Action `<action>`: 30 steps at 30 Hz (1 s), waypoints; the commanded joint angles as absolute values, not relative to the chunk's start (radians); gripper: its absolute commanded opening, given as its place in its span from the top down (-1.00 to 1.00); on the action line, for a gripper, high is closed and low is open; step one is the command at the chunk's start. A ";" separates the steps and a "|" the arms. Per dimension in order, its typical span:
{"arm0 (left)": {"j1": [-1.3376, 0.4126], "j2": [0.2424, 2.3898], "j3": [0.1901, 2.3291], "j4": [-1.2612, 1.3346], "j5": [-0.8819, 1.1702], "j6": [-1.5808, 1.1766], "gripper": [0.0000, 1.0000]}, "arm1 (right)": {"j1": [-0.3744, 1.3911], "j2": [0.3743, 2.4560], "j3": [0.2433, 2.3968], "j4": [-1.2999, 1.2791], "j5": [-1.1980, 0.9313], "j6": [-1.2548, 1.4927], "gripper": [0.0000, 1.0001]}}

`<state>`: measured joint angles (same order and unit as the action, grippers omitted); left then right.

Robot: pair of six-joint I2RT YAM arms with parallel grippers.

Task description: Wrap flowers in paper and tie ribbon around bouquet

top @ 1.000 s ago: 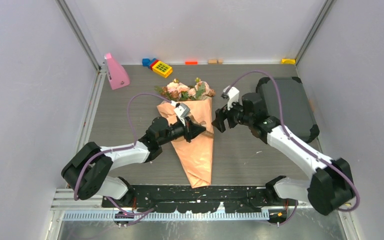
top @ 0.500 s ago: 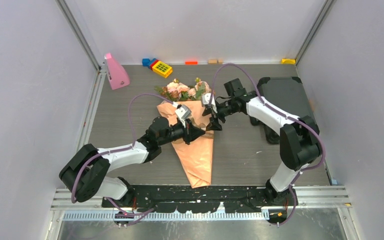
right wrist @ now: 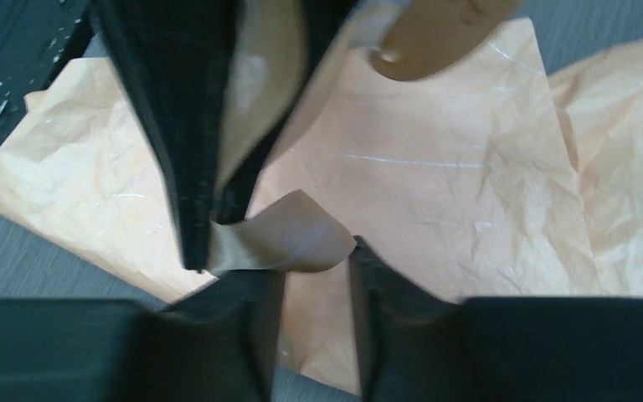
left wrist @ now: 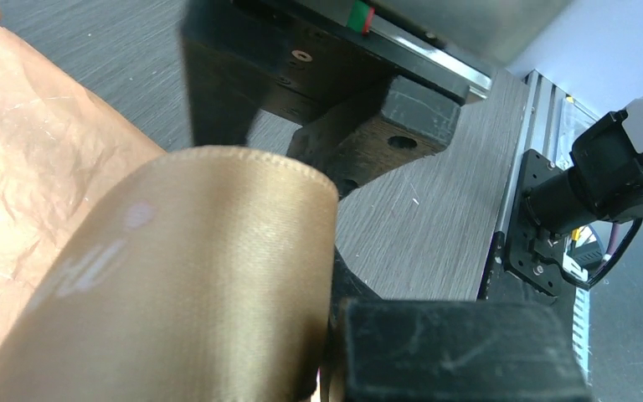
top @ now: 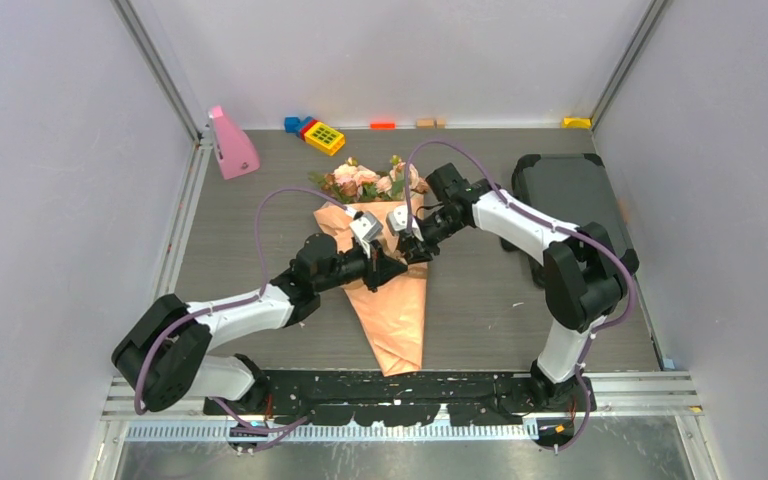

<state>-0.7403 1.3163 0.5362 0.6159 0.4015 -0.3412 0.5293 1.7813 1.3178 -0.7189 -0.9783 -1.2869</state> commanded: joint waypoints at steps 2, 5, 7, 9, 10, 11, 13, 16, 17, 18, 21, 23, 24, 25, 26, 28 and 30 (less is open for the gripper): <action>-0.744 1.280 0.556 0.628 0.368 -0.314 1.00 | 0.548 1.722 1.331 -0.816 -1.052 -1.393 0.84; -0.744 1.269 0.551 0.619 0.361 -0.314 1.00 | 0.547 1.683 1.310 -0.812 -1.045 -1.394 0.99; -0.744 1.261 0.544 0.614 0.358 -0.318 1.00 | 0.548 1.657 1.293 -0.763 -1.022 -1.327 0.99; -0.744 1.250 0.537 0.614 0.355 -0.320 1.00 | 0.548 1.620 1.257 -0.654 -0.977 -1.224 0.99; -0.744 1.244 0.533 0.614 0.353 -0.321 1.00 | 0.548 1.597 1.226 -0.572 -0.944 -1.149 0.99; -0.744 1.238 0.533 0.610 0.354 -0.321 1.00 | 0.548 1.573 1.190 -0.468 -0.901 -1.062 0.99; -0.744 1.230 0.528 0.606 0.348 -0.325 1.00 | 0.548 1.527 1.104 -0.265 -0.788 -0.900 0.99; -0.744 1.217 0.520 0.602 0.334 -0.327 1.00 | 0.546 1.451 0.993 0.024 -0.608 -0.676 0.99; -0.744 1.217 0.518 0.595 0.326 -0.327 1.00 | 0.546 1.421 0.957 0.089 -0.543 -0.611 0.99; -0.744 1.218 0.518 0.591 0.321 -0.325 1.00 | 0.547 1.386 0.921 0.137 -0.503 -0.570 0.99; -0.744 1.226 0.521 0.579 0.313 -0.324 1.00 | 0.547 1.307 0.818 0.284 -0.400 -0.446 0.99; -0.744 1.235 0.526 0.578 0.309 -0.325 1.00 | 0.548 1.261 0.771 0.326 -0.337 -0.376 0.99; -0.744 1.241 0.527 0.579 0.302 -0.325 1.00 | 0.548 1.241 0.762 0.316 -0.317 -0.356 0.99; -0.744 1.249 0.529 0.580 0.291 -0.326 1.00 | 0.548 1.217 0.755 0.306 -0.306 -0.335 0.99; -0.744 1.259 0.532 0.580 0.287 -0.323 1.00 | 0.548 1.198 0.749 0.291 -0.310 -0.324 0.99; -0.744 1.265 0.535 0.584 0.311 -0.316 1.00 | 0.547 1.165 0.744 0.192 -0.402 -0.400 0.93; -0.744 1.266 0.534 0.601 0.352 -0.300 1.00 | 0.548 1.137 0.723 0.126 -0.519 -0.519 0.55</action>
<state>-0.7441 1.2594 0.5247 0.5625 0.3145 -0.3325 0.5457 1.2018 0.7452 0.1631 -0.4015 -0.4381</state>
